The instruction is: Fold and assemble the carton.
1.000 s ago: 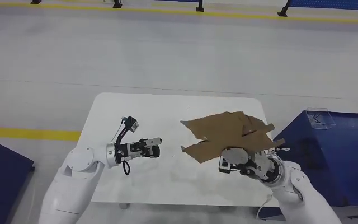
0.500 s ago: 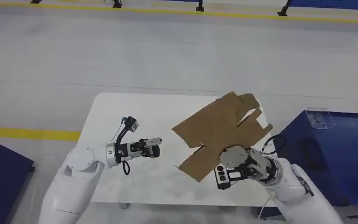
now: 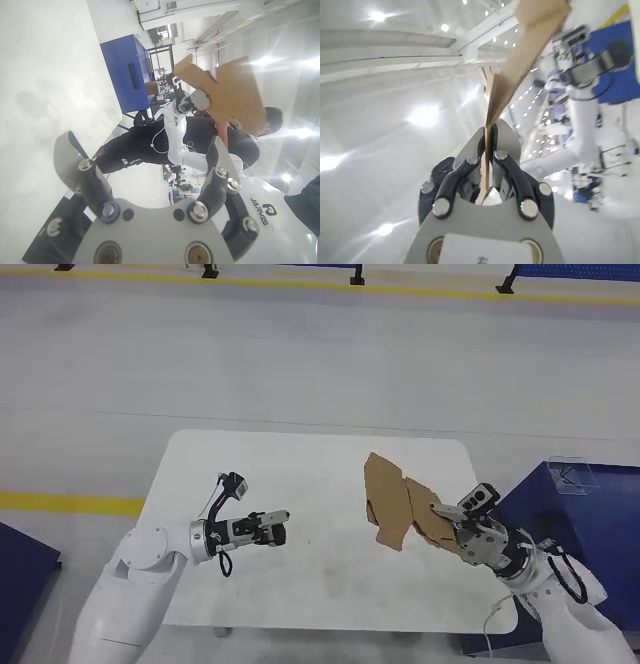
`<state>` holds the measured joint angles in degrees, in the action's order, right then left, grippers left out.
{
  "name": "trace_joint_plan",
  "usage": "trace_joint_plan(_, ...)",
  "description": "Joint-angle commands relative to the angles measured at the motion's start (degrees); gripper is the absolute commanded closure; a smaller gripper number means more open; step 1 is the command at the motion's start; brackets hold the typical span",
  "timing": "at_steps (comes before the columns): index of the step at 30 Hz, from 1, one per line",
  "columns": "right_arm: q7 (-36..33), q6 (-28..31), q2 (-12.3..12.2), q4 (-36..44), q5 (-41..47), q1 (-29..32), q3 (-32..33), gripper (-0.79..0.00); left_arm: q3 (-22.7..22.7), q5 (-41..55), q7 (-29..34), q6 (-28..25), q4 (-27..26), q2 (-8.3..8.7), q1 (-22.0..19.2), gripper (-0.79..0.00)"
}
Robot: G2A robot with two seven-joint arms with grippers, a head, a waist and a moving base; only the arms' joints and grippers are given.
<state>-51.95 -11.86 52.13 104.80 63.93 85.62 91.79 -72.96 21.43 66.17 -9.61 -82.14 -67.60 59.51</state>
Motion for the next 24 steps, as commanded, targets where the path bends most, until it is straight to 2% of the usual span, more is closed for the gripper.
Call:
trace_joint_plan(1,0.7,1.4,0.1,-1.8,-2.8,-0.7,-0.8,0.0,0.0,0.0,0.0,0.0,0.0,0.0,0.0,-0.785)
trace_joint_plan(24,1.8,2.0,0.4,-2.8,-2.4,-1.7,-2.0,0.0,0.0,0.0,0.0,0.0,0.0,0.0,0.0,-0.785)
